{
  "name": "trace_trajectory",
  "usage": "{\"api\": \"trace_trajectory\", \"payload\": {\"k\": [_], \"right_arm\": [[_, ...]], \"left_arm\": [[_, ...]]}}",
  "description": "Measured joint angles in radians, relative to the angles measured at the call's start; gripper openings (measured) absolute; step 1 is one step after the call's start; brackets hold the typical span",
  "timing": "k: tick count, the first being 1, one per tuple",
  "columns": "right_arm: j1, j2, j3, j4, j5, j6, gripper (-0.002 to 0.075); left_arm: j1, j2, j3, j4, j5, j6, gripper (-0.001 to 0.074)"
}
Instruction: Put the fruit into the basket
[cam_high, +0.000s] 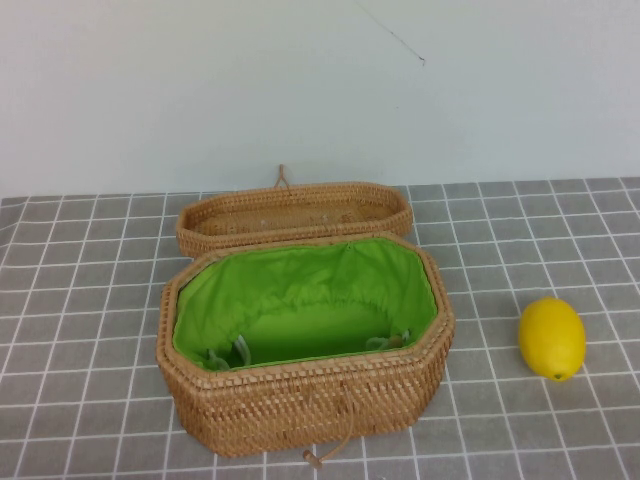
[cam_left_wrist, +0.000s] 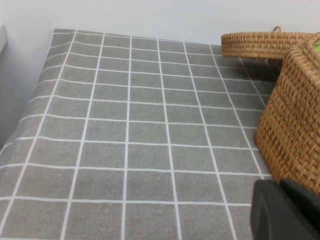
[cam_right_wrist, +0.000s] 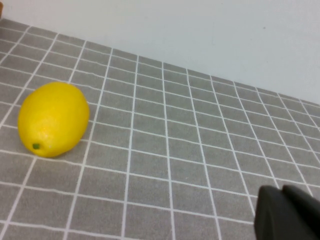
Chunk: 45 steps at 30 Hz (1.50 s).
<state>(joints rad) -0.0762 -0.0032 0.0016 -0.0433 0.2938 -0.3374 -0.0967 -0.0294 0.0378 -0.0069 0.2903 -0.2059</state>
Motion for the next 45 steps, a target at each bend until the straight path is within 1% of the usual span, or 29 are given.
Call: {"api": "trace_trajectory", "payload": {"k": [6,9,13,17,25,28,31,33,45], "right_arm": [[0.000,0.000,0.000,0.001,-0.030,0.000,0.0000],[0.000,0.000,0.000,0.030,-0.035,0.000,0.0000],[0.000,0.000,0.000,0.051,0.041,0.047,0.0000],[0.000,0.000,0.000,0.065,0.044,0.058,0.0000],[0.000,0.000,0.000,0.214,0.031,0.100,0.0000],[0.000,0.000,0.000,0.285,-0.026,0.102,0.0000],[0.000,0.000,0.000,0.441,-0.145,0.104,0.0000],[0.000,0.000,0.000,0.504,-0.223,0.104,0.0000],[0.000,0.000,0.000,0.525,-0.440,0.104,0.0000]], "left_arm": [[0.000,0.000,0.000,0.000,0.000,0.000,0.0001],[0.000,0.000,0.000,0.000,0.000,0.000,0.0001],[0.000,0.000,0.000,0.000,0.000,0.000,0.0001],[0.000,0.000,0.000,0.000,0.000,0.000,0.0001],[0.000,0.000,0.000,0.000,0.000,0.000,0.0001],[0.000,0.000,0.000,0.000,0.000,0.000,0.0001],[0.000,0.000,0.000,0.000,0.000,0.000,0.0001],[0.000,0.000,0.000,0.000,0.000,0.000,0.0000],[0.000,0.000,0.000,0.000,0.000,0.000,0.0001]]}}
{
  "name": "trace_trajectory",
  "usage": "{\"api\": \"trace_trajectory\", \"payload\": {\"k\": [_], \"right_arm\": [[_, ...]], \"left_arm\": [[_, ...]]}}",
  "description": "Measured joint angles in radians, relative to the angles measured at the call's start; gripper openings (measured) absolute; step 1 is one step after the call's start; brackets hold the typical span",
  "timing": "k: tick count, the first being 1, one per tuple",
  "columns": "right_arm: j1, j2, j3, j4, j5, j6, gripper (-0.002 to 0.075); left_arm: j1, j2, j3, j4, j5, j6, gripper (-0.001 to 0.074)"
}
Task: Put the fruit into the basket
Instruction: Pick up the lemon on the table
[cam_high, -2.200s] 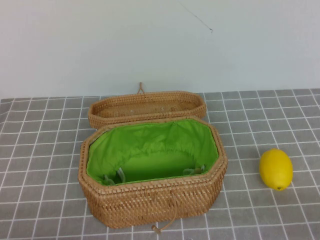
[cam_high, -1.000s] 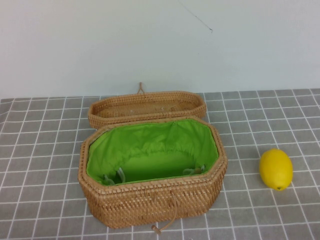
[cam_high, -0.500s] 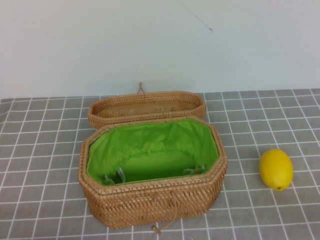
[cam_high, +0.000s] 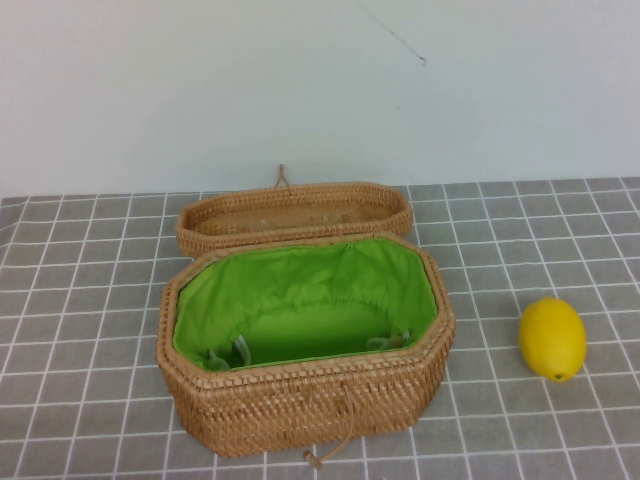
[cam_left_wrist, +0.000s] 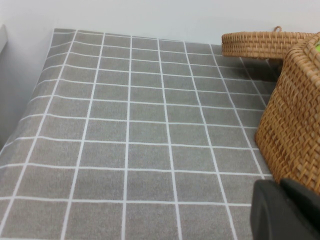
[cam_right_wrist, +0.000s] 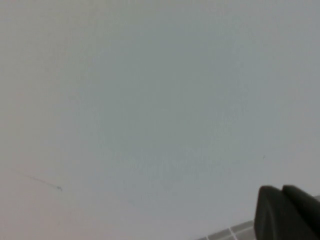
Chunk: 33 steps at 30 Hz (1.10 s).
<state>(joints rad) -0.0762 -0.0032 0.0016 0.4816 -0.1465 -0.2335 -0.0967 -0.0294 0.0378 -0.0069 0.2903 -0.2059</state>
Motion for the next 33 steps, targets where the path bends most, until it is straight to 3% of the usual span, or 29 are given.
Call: {"api": "trace_trajectory", "payload": {"k": [5,11,20,26,29,33], "right_arm": [[0.000,0.000,-0.006,-0.005,-0.080,-0.013,0.0000],[0.000,0.002,-0.166,-0.149,-0.020,-0.107,0.0000],[0.000,0.172,-0.406,-0.160,0.256,-0.226,0.0000],[0.000,0.395,-0.616,-0.122,0.437,-0.223,0.0000],[0.000,0.432,-0.672,-0.105,0.435,-0.253,0.0000],[0.000,0.454,-0.676,0.094,0.400,-0.202,0.0000]], "left_arm": [[0.000,0.000,0.000,0.000,0.000,0.000,0.0001],[0.000,0.000,0.000,0.000,0.000,0.000,0.0001],[0.000,0.000,0.000,0.000,0.000,0.000,0.0001],[0.000,0.000,0.000,0.000,0.000,0.000,0.0001],[0.000,0.000,0.000,0.000,0.000,0.000,0.0001],[0.000,0.000,0.000,0.000,0.000,0.000,0.0001]]}}
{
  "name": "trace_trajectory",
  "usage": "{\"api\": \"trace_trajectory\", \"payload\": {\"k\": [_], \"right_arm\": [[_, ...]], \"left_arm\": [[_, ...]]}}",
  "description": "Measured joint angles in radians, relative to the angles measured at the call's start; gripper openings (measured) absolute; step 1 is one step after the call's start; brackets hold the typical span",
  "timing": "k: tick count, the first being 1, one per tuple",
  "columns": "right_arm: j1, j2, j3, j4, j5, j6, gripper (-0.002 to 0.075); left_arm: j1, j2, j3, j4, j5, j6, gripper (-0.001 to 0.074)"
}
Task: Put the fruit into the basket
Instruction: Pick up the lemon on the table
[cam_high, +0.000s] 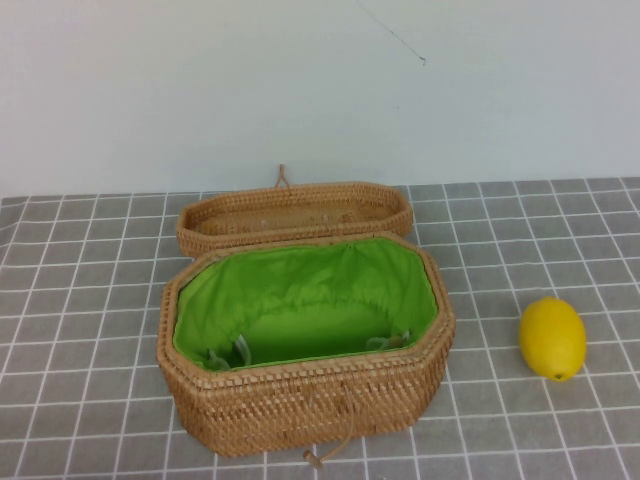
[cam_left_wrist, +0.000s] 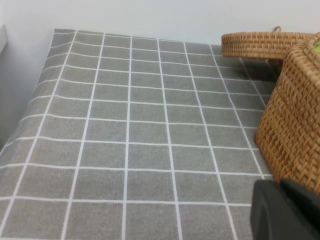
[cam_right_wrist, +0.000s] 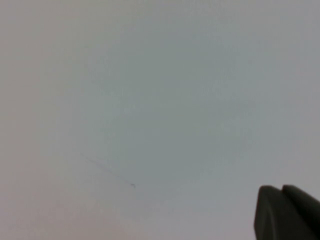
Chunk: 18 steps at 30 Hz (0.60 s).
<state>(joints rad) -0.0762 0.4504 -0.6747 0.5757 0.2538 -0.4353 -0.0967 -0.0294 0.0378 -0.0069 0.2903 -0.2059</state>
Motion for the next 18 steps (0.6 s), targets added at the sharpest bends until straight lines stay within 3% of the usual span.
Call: {"api": "trace_trajectory", "payload": {"k": [7,12,18], "right_arm": [[0.000,0.075,-0.017,0.021,0.117,-0.007,0.0000],[0.000,0.267,-0.133,-0.049,0.398,-0.046,0.0000],[0.000,0.534,-0.299,-0.146,0.643,0.054,0.0000]], "left_arm": [[0.000,0.000,0.000,0.000,0.000,0.000,0.0001],[0.000,0.000,0.000,0.000,0.000,0.000,0.0001],[0.000,0.000,0.000,0.000,0.000,0.000,0.0001]]}}
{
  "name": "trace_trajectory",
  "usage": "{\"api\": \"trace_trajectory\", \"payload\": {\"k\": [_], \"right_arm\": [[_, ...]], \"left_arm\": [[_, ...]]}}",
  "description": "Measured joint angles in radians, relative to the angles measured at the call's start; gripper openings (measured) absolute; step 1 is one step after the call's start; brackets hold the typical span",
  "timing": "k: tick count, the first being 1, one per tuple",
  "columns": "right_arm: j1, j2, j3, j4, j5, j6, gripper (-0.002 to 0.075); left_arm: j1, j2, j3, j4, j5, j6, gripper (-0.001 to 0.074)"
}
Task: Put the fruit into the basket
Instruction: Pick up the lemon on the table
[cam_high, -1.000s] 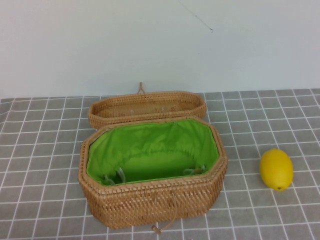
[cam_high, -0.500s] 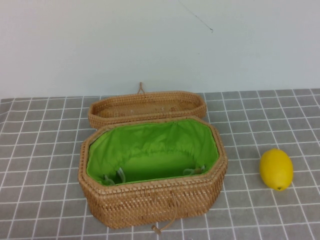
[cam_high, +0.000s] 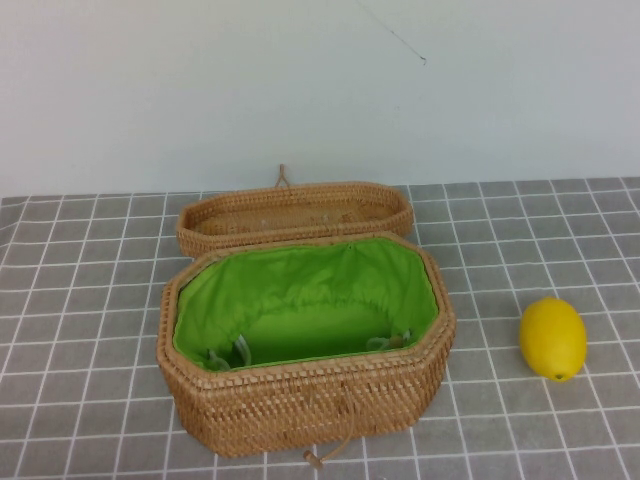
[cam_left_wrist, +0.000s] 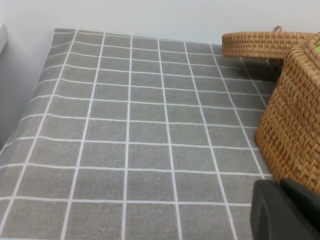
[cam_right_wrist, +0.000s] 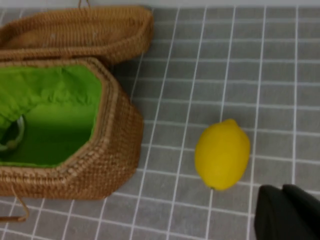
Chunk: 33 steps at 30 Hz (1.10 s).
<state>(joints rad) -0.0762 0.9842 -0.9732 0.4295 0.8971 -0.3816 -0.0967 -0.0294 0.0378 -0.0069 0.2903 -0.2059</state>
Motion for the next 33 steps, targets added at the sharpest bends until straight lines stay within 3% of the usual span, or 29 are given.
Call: {"api": "trace_trajectory", "payload": {"k": [8,16,22,24,26,31,33], "right_arm": [[0.021,0.179,-0.125,-0.091,0.137,0.159,0.0001],[0.273,0.321,-0.181,-0.335,0.143,0.382,0.0001],[0.353,0.446,-0.276,-0.350,0.143,0.433,0.0013],[0.353,0.483,-0.289,-0.350,0.143,0.448,0.0068],[0.353,0.521,-0.292,-0.353,0.144,0.479,0.0170],[0.353,0.627,-0.292,-0.345,0.139,0.535,0.0568],[0.353,0.667,-0.292,-0.342,0.119,0.544,0.0640]], "left_arm": [[0.000,0.000,0.000,0.000,0.002,0.000,0.0001],[0.000,0.000,0.000,0.000,0.002,0.000,0.0001],[0.000,0.000,0.000,0.000,0.002,0.000,0.0001],[0.000,0.000,0.000,0.000,0.002,0.000,0.0001],[0.000,0.000,0.000,0.000,0.002,0.000,0.0001],[0.000,0.000,0.000,0.000,0.000,0.000,0.0001],[0.000,0.000,0.000,0.000,0.000,0.000,0.0001]]}}
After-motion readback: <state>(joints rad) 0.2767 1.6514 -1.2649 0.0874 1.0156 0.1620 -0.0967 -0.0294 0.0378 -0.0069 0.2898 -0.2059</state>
